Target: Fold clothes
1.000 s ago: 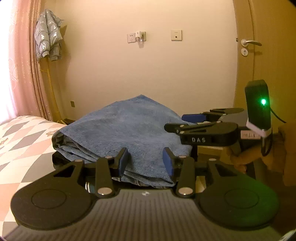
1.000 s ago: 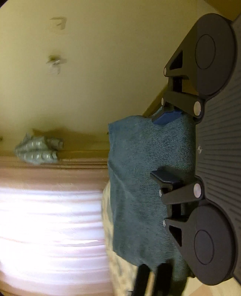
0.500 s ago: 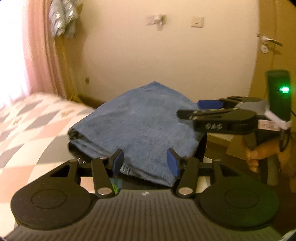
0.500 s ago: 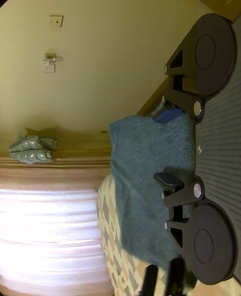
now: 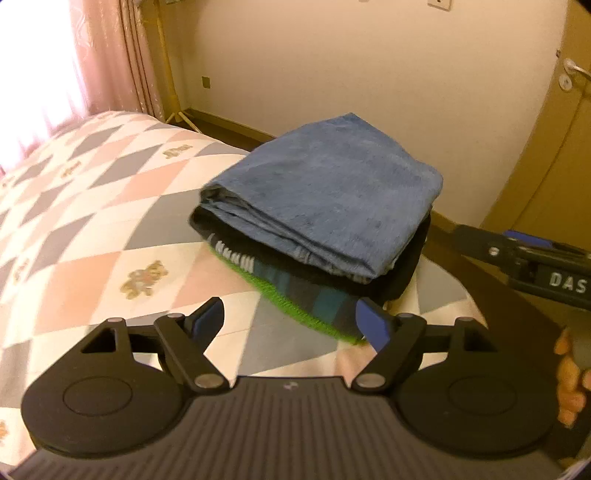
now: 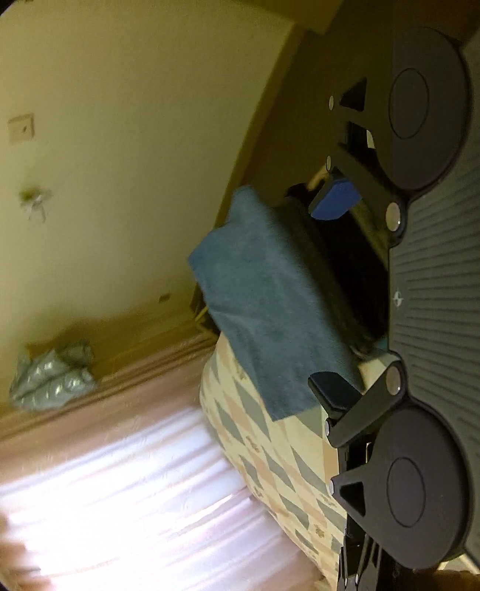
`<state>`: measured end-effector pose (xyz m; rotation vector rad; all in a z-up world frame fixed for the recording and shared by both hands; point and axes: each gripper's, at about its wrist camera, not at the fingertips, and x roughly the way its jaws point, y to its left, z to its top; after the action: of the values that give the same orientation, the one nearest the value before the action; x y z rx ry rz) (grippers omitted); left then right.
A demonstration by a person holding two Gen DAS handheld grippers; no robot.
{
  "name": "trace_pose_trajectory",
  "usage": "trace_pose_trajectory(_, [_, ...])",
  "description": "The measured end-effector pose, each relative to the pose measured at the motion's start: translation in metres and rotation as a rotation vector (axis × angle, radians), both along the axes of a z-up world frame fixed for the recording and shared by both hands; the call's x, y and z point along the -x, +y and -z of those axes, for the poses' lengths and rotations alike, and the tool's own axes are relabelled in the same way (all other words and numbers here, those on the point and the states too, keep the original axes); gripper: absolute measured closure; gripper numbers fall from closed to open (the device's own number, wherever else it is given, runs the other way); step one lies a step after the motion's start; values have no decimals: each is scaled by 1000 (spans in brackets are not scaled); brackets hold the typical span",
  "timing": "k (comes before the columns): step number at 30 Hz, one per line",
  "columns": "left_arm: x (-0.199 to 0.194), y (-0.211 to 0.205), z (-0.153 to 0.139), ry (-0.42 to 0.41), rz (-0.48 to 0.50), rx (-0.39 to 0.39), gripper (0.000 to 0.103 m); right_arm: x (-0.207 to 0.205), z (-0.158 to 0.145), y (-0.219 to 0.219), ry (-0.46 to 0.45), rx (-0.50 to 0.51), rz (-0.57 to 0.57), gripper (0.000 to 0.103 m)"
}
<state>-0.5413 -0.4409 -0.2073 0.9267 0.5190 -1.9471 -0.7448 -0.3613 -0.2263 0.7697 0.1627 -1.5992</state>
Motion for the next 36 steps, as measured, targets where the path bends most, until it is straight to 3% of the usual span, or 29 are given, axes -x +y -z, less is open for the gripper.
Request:
trace_pose_trajectory(4, [-22,10,-24,-7,-12,16,12,-18,-17,21,1,-19,58,6])
trace_pose_trajectory(10, [-60,32,-66,-2,-24,57,1,-54,-59,57,-15,-1,126,2])
trace_pose_trajectory(15, [-92,54,-91,24,-24,69,1,-84,-89,83,-24,-27,186,2])
trace_pose_trajectory(19, [-109,73,-103,-3,-34,87,1,-107,-106,104,-19,-45,216,2])
trace_pose_trajectory(29, [-137,123,-141,-83,-113,259,1,-159,-137,150,69,-53,227,1])
trace_pose_trajectory(32, [-144,130,-149,-49,-90,221,1,-169,-143,161,97,-41,238,0])
trace_pose_trajectory(36, [-151,134,-150,-1,-71,109,1,-175,-147,173,110,-41,257,0])
